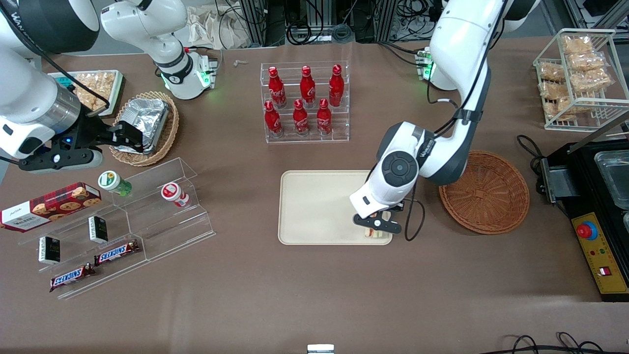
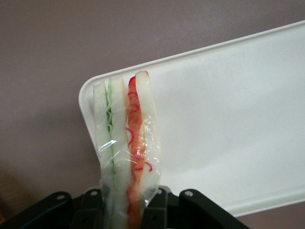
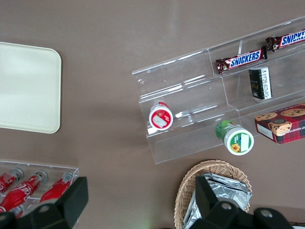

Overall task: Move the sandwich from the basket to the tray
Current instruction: 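Lower the sandwich onto the cream tray and open the left gripper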

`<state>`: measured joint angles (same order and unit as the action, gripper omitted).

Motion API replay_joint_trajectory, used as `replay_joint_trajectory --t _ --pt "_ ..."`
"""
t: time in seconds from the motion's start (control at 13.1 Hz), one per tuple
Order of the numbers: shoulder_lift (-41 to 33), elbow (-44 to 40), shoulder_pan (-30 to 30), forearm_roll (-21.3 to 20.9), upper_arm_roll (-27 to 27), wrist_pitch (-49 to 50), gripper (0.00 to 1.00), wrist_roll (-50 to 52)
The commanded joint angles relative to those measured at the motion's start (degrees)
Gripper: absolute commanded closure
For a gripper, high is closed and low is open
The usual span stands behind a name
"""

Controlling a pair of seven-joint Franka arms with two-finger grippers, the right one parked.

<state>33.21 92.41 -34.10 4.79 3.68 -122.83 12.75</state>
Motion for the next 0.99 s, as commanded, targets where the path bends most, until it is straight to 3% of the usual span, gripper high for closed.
replay_joint_trajectory --t 0.0,0.38,0.69,0.76,0.84,0.92 --pt "-0.6 3.6 -0.3 0.5 -0.1 -4.2 1.0 0.1" --pt "1.2 5.5 -0.2 0.5 -0.4 -8.8 0.99 0.1" --pt "3.5 6.6 -0.3 0.5 -0.4 -13.2 0.84 0.3" --pt "3.8 6.9 -0.2 0.5 -0.4 -13.8 0.71 0.3" --pt "3.7 7.1 -0.1 0.6 -0.4 -13.8 0.31 0.4" --pt "3.6 7.1 0.1 0.6 -0.4 -13.8 0.0 0.4"
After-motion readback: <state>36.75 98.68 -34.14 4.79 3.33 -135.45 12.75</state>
